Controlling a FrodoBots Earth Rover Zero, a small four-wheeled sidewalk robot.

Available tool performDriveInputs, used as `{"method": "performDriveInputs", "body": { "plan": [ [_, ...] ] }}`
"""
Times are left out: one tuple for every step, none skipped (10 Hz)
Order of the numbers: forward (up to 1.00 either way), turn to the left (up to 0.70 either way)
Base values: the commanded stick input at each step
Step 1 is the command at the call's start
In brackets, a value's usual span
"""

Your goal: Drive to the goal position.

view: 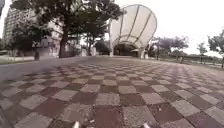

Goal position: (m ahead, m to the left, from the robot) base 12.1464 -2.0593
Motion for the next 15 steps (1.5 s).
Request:
{"method": "performDriveInputs", "body": {
  "plan": [
    [0.70, 0.00],
    [0.70, 0.00],
    [0.70, 0.00],
    [0.70, 0.00],
    [0.70, 0.00],
    [0.70, 0.00],
    [0.70, 0.00],
    [0.70, 0.00],
    [0.70, 0.00],
    [0.70, 0.00],
    [0.70, 0.00],
    [0.70, 0.00],
    [0.70, -0.13],
    [0.70, -0.27],
    [0.70, -0.24]
  ]
}}
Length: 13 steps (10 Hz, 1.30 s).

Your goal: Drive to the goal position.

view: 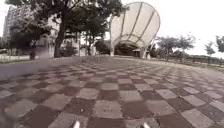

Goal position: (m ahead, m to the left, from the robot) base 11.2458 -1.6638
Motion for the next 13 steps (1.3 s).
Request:
{"method": "performDriveInputs", "body": {
  "plan": [
    [0.70, -0.02],
    [0.70, 0.00],
    [0.70, 0.00],
    [0.70, 0.00],
    [0.70, 0.00],
    [0.70, 0.00],
    [0.70, 0.00],
    [0.70, 0.00],
    [0.70, 0.00],
    [0.70, 0.00],
    [0.70, 0.00],
    [0.70, 0.00],
    [0.70, 0.00]
  ]
}}
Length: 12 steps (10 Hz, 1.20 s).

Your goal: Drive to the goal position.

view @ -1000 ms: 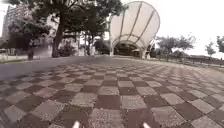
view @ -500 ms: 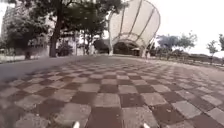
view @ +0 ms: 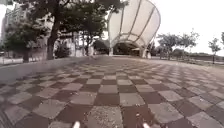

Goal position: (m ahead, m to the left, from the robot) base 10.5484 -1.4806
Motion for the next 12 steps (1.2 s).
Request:
{"method": "performDriveInputs", "body": {
  "plan": [
    [0.70, 0.00],
    [0.70, 0.00],
    [0.70, 0.00],
    [0.70, 0.00],
    [0.70, 0.00],
    [0.70, 0.00],
    [0.70, 0.00],
    [0.70, 0.00],
    [0.70, 0.00],
    [0.70, 0.00],
    [0.70, 0.00],
    [0.70, 0.00]
  ]
}}
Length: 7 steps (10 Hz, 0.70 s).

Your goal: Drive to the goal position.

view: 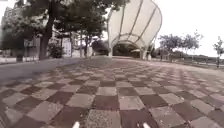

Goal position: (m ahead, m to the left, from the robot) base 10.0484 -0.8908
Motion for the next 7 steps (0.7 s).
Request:
{"method": "performDriveInputs", "body": {
  "plan": [
    [0.70, 0.00],
    [0.70, 0.00],
    [0.70, 0.00],
    [0.70, 0.00],
    [0.70, 0.00],
    [0.70, 0.00],
    [0.70, 0.00]
  ]
}}
